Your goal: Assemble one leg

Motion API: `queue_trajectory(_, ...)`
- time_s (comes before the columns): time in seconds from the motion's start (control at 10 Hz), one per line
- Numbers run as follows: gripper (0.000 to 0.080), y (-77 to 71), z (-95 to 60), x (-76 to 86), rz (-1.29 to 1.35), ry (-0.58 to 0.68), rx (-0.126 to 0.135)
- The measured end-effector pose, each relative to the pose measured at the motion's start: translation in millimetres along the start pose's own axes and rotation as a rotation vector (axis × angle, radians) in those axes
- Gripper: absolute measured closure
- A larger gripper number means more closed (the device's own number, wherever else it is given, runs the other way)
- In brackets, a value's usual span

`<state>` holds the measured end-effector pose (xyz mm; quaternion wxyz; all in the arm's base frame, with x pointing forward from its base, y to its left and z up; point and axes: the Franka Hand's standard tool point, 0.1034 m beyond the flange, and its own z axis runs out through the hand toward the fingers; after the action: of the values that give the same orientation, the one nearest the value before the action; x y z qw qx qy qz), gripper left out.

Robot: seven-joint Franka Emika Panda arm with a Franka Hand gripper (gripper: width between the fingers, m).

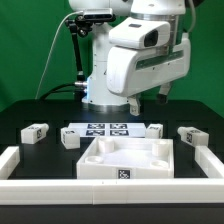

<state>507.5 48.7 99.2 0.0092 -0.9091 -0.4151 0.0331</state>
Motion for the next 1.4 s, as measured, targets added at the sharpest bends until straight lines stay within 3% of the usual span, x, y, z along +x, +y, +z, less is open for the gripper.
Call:
queue_trajectory(0.2,0.015,-5.7,12.6,-2.2,-0.072,0.073,-0.062)
queue_trajectory(0.4,0.015,-13.7,26.5,-2.1,-0.163,0.088,-0.093)
queue_trajectory(0.5,0.015,-13.5,27.8,-3.0,-0.144,0.072,-0.076)
queue_trajectory(0.8,0.015,-12.8,27.7,-3.0,-0.147,0.072,-0.076)
queue_trajectory(1.0,0.015,-8.9,36.4,-9.6,-0.3,0.067,-0.082)
queue_trajectory(1.2,0.015,-17.1,44.5,-13.0,-0.386,0.05,-0.084)
queue_trajectory(1.4,0.015,-21.4,54.0,-16.5,-0.439,0.037,-0.069)
